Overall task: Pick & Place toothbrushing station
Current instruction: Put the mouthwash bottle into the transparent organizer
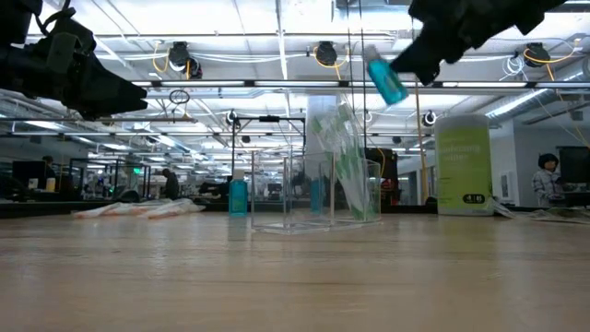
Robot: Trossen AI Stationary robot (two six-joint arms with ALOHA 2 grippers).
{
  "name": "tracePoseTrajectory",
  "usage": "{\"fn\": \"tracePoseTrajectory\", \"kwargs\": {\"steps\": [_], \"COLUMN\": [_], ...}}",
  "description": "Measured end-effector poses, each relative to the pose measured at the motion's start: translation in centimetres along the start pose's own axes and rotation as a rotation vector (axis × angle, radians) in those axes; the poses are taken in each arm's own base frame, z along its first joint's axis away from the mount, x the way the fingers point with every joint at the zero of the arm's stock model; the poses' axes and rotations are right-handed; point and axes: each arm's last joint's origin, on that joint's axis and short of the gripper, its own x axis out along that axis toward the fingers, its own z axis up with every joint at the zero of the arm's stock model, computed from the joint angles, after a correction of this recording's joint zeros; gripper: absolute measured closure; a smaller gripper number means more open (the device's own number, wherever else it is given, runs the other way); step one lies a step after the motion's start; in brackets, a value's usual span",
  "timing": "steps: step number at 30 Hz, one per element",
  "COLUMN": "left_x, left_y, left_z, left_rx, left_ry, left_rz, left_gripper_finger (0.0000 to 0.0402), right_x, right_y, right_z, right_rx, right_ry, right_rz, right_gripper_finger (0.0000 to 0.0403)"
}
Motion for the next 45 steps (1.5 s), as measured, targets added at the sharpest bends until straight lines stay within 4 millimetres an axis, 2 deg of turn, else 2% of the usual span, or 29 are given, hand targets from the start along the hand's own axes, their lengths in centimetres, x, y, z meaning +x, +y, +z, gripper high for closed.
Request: {"fn": "tracePoseTrajectory", "kwargs": {"steps": [6, 11, 17, 22, 30, 36, 39, 42, 45], "left_x": [0.0, 0.0, 0.0, 0.0, 0.0, 0.0, 0.0, 0.0, 0.0], "left_y": [0.0, 0.0, 0.0, 0.0, 0.0, 0.0, 0.0, 0.0, 0.0], "left_z": [0.0, 0.0, 0.0, 0.0, 0.0, 0.0, 0.0, 0.0, 0.0], "left_rx": [0.0, 0.0, 0.0, 0.0, 0.0, 0.0, 0.0, 0.0, 0.0], "left_ry": [0.0, 0.0, 0.0, 0.0, 0.0, 0.0, 0.0, 0.0, 0.0], "left_rz": [0.0, 0.0, 0.0, 0.0, 0.0, 0.0, 0.0, 0.0, 0.0], "left_gripper_finger": [0.0167, 0.0167, 0.0167, 0.0167, 0.0167, 0.0167, 0.0167, 0.0167, 0.0167], "right_x": [0.6, 2.9, 7.2, 8.2, 6.1, 3.4, 2.2, 0.8, -0.3], "right_y": [2.1, 3.8, 4.8, 4.7, 4.6, 5.6, 7.8, 11.3, 15.1], "right_z": [1.1, 1.2, -2.2, -4.5, -7.5, -7.5, -7.0, -6.1, -5.4], "right_rx": [-0.022, -0.051, -0.064, -0.066, 0.02, 0.09, 0.056, -0.008, 0.013], "right_ry": [-0.103, -0.158, -0.159, -0.143, -0.039, -0.076, -0.031, 0.055, 0.173], "right_rz": [0.147, 0.22, 0.166, 0.172, 0.208, 0.311, 0.329, 0.291, 0.263], "right_gripper_finger": [0.0391, 0.0399, 0.0401, 0.0402, 0.0402, 0.0402, 0.04, 0.0389, 0.036]}}
